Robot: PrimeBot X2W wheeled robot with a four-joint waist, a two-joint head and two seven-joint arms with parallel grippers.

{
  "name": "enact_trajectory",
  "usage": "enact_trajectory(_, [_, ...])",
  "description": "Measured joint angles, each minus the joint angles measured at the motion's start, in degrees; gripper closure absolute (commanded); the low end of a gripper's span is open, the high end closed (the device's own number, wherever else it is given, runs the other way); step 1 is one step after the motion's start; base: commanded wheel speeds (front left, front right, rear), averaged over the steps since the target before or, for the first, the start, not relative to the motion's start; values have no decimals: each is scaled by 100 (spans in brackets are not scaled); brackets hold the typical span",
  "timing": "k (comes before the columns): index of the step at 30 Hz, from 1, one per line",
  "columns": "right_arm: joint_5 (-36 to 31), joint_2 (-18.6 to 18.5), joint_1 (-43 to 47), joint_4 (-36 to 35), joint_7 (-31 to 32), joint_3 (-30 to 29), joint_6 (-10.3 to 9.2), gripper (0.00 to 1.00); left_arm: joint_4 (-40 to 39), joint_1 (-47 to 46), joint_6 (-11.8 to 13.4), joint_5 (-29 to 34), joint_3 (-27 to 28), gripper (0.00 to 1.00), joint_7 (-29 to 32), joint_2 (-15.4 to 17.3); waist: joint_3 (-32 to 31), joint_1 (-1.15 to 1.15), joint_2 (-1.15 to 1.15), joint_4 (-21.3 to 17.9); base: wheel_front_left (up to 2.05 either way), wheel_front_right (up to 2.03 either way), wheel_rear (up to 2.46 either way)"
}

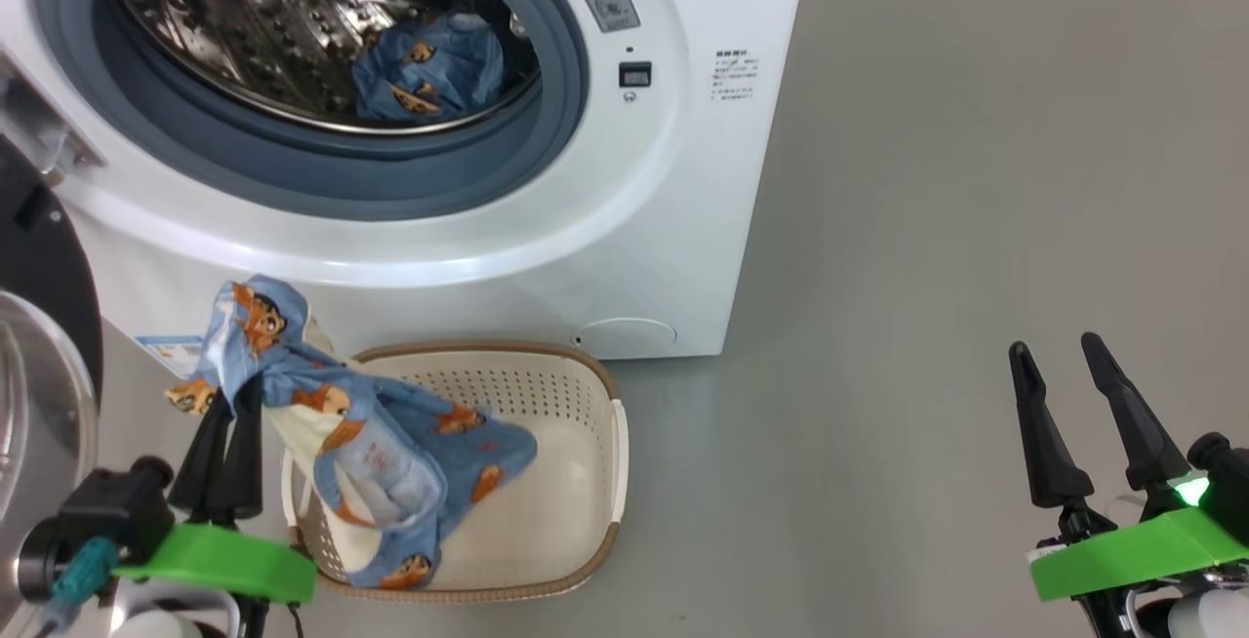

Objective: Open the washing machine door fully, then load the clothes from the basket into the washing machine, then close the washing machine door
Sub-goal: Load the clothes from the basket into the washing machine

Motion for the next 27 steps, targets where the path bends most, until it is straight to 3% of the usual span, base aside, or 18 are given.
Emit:
enact_trajectory(9, [-1,-4,76,-10,0,-80,0,0,-864,702,0,148,185,100,-14,-131,-119,1,0,38,0,0,0])
enact_trajectory(17, [-2,-1,149,-75,0,-153,0,0,-1121,828,0,176,304,100,-14,-221,34,1,0,19,0,0,0])
enact_trajectory(27, [-1,65,-89,-103,0,-155,0,0,-1067,-177,0,229,304,100,-14,-69,506,2,0,-93,0,0,0])
